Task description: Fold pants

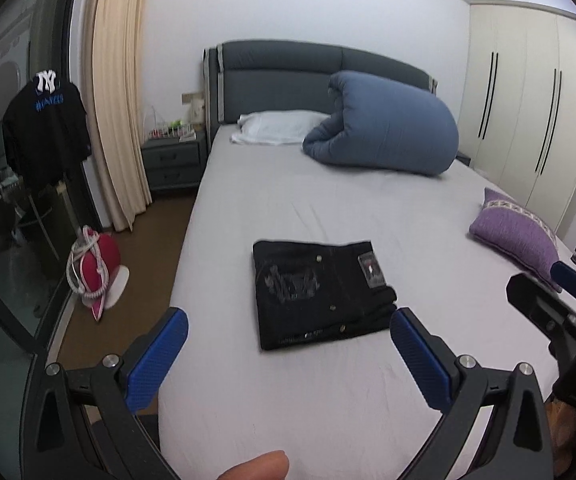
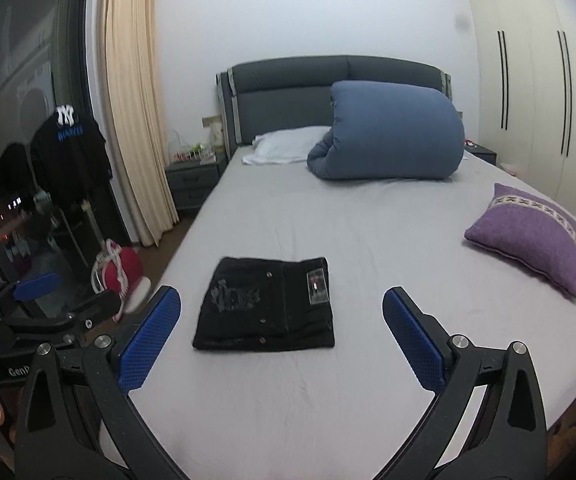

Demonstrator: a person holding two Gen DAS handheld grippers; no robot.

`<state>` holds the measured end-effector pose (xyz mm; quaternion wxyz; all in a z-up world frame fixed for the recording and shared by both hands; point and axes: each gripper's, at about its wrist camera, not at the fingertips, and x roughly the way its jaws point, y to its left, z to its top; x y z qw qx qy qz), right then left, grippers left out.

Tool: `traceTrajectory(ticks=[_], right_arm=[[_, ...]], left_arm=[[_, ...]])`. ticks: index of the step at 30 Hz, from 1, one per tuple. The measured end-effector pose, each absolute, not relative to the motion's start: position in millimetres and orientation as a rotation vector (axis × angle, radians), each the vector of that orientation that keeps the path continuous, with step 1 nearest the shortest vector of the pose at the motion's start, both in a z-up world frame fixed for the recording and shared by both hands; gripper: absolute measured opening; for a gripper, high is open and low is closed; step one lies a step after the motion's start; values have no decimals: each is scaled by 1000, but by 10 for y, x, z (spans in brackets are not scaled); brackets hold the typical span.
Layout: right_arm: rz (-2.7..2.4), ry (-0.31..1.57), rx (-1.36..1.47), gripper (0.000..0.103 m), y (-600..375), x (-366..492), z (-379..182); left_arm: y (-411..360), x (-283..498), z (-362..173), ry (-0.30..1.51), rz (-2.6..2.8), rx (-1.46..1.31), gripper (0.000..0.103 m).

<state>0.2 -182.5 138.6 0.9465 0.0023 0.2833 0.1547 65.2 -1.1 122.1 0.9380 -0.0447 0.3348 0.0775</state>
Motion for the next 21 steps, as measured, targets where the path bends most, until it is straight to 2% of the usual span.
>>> traceTrajectory(ticks=[7,21], right_arm=[[271,684,23,103,-1789,381,1083],[286,728,-14,103,-1689,548,839]], left_arm=[[43,726,1033,729,179,-104,103],[103,806,908,769,194,-110,103]])
